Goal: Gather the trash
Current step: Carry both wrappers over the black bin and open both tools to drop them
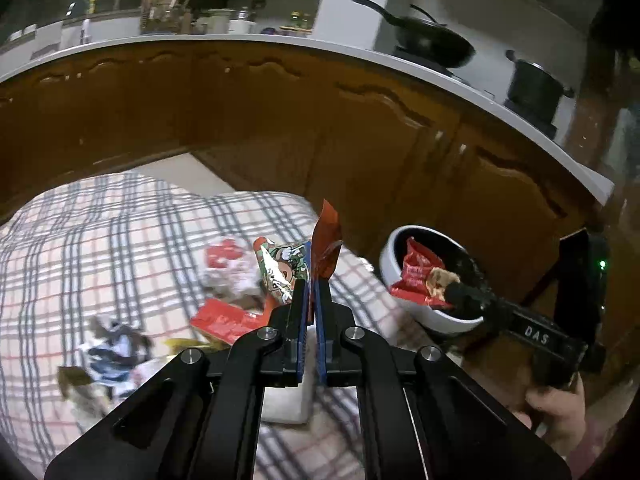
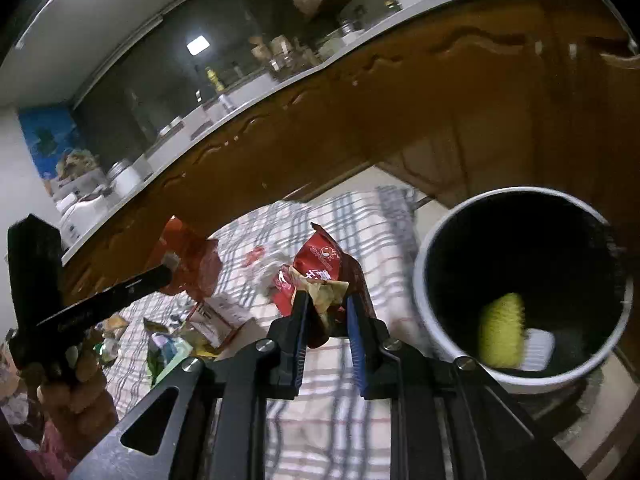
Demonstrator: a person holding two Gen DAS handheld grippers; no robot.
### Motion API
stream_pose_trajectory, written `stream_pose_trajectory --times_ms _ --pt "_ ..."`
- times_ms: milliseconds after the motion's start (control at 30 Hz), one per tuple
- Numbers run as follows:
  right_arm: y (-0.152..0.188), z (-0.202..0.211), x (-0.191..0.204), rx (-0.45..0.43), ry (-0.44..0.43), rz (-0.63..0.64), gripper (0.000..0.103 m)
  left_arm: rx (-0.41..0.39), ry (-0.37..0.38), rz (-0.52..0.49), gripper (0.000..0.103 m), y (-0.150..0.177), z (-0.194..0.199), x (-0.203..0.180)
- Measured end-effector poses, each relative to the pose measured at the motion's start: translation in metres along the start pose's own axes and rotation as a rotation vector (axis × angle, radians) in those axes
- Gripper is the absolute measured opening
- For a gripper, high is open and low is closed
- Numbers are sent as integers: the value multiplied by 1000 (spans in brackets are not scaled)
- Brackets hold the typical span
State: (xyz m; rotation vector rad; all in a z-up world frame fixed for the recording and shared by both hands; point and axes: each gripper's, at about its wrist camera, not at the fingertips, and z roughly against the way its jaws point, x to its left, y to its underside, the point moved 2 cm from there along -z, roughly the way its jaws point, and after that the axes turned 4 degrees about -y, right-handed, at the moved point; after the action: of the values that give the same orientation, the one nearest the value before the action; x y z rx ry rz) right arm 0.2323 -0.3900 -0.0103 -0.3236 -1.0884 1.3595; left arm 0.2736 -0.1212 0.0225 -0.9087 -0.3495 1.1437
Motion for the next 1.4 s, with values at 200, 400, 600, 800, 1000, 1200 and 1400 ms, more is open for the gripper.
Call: stream_pose_trajectory --times_ms 200,400,600,800,1000,1200,1400 --pt "-6 27 -29 -42 63 -29 19 16 55 -37 3 -1 -12 -35" --pt "-9 46 -53 -74 118 -55 16 20 109 -72 3 -4 -20 -68" --pt "-12 52 -65 -90 160 -61 15 27 163 -90 3 -13 -34 -97" --pt "-16 52 -80 -89 203 -64 15 46 208 -109 3 -21 -55 -126" --pt "-17 47 -96 -68 242 -71 15 91 236 -110 3 -24 -83 -142" --pt "-22 43 -111 -46 267 -74 15 128 232 -122 3 -19 -109 -154" --pt "-23 35 -124 -17 290 -74 15 176 229 -130 3 -11 -131 -162"
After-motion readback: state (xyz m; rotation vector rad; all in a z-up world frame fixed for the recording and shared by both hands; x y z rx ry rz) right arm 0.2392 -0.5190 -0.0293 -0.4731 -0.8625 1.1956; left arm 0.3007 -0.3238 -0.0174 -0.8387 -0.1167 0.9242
